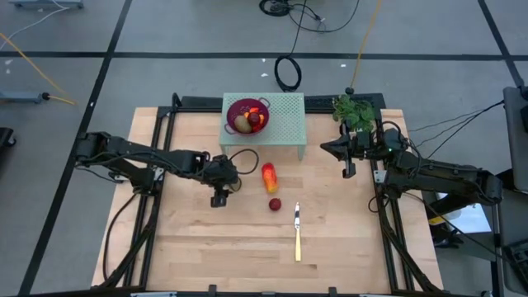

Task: Pick & Place Fruit
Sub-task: Put the kiwi into violet strainer bowl on the shelf

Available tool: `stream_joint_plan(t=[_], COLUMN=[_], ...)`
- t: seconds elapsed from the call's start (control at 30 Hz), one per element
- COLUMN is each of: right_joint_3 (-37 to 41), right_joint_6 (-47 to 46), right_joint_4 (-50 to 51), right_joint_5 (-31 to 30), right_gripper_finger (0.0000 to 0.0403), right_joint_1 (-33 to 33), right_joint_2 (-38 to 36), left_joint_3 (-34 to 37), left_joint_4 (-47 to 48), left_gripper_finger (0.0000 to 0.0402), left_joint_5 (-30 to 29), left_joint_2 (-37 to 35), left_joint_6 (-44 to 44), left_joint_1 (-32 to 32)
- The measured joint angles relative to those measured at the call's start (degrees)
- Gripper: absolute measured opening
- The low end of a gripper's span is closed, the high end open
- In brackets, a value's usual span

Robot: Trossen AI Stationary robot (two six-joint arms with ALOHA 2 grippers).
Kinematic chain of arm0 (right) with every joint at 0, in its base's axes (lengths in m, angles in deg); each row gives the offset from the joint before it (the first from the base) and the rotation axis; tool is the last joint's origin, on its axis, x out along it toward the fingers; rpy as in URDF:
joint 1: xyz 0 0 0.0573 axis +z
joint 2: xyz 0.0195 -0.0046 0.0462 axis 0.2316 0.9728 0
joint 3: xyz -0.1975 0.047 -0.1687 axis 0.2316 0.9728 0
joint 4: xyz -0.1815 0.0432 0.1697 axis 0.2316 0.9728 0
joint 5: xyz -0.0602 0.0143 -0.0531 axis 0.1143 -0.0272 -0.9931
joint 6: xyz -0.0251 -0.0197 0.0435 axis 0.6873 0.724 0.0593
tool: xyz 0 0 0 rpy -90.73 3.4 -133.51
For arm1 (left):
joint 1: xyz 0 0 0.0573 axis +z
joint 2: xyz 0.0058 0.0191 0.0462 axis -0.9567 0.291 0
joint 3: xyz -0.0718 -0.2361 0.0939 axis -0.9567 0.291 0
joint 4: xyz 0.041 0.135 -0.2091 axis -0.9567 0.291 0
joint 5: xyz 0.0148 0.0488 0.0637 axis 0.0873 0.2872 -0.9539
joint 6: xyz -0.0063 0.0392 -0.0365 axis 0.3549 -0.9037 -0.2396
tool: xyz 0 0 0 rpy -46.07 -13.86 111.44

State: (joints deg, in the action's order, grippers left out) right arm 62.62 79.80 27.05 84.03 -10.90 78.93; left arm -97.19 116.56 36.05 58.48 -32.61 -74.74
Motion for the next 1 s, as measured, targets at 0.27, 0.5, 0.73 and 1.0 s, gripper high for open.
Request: stream_joint_plan(t=[0.27, 0.5, 0.73, 1.0], right_joint_3=[0.0, 0.0, 0.0, -0.02], right_joint_6=[0.02, 0.0, -0.13, -0.15], right_joint_4=[0.0, 0.04, 0.63, 0.66], right_joint_5=[0.0, 0.0, 0.0, 0.0], right_gripper_finger=[0.0, 0.0, 0.0, 0.0], right_joint_1=[0.0, 0.0, 0.0, 0.0], right_joint_2=[0.0, 0.0, 0.0, 0.0], left_joint_3=[0.02, 0.02, 0.02, 0.02], left_joint_4=[-1.94, -2.91, -2.4, -2.39], left_gripper_finger=[0.0338, 0.0369, 0.0371, 0.0368], left_joint_5=[-2.05, -2.07, -1.64, -2.03], left_joint_2=[-0.02, -0.02, -0.03, 1.69], left_joint_6=[-1.1, -1.33, -0.77, -2.77], left_joint_1=[0.01, 0.01, -0.15, 0.54])
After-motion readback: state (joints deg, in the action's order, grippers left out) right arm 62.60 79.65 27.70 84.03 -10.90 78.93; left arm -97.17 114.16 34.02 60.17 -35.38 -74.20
